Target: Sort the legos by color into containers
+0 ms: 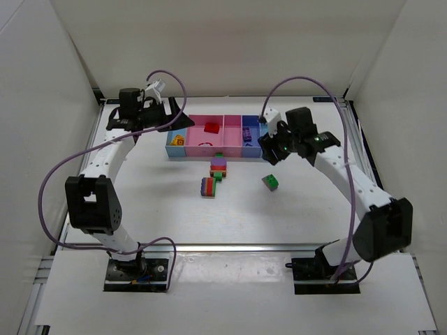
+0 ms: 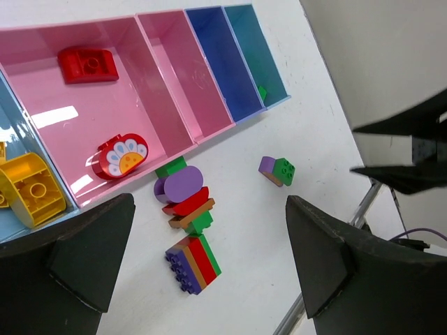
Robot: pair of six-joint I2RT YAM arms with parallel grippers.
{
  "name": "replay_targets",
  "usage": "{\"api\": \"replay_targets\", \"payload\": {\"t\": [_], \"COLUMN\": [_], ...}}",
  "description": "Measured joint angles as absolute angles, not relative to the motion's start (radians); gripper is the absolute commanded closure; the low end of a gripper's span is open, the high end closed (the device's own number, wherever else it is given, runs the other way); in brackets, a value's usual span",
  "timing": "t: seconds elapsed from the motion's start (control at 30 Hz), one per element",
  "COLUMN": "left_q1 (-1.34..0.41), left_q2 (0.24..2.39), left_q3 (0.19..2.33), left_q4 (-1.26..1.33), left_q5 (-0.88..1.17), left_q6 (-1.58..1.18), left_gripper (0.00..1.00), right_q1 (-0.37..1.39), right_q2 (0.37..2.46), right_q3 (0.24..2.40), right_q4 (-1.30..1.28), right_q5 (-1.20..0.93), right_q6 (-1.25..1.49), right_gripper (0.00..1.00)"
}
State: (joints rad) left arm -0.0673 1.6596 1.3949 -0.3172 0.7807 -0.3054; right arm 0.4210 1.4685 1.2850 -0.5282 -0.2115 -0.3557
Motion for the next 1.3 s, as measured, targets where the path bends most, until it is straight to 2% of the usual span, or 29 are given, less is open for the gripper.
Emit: {"api": "replay_targets", "payload": {"t": [0.13,0.33,0.5,0.77,1.3], "left_q1": [-0.067,-0.067,-0.067,-0.067,-0.067], "left_q2": [1.63,1.629,1.629,1.629,1.633], "left_q3": [1.386,1.382,1.382,1.382,1.382], "left_q4": [-0.31,-0.311,-0.31,-0.311,-0.313], "left_q5": [0.774,0.767,0.763,0.756,0.749], "left_q6": [-0.3,-0.3,-0.3,-0.296,-0.296], "left_gripper": [0.0,0.0,0.01,0.01,0.01], "right_q1": [0.427,0.43,0.43,0.43,0.43], "right_q2": [1.366,1.407,1.469,1.53,1.666], "right_q3": [1.151,1.011,1.016,1.058,1.127], "right_q4": [-0.584,-0.636,-0.634,-0.61,-0.575], "right_q5": [-0.234,-0.233,-0.223,-0.184,-0.159], "right_q6": [-0.36,-0.349,-0.324,-0.297,-0.295], "right_gripper": [0.35,0.35,0.35,0.3,0.3]}}
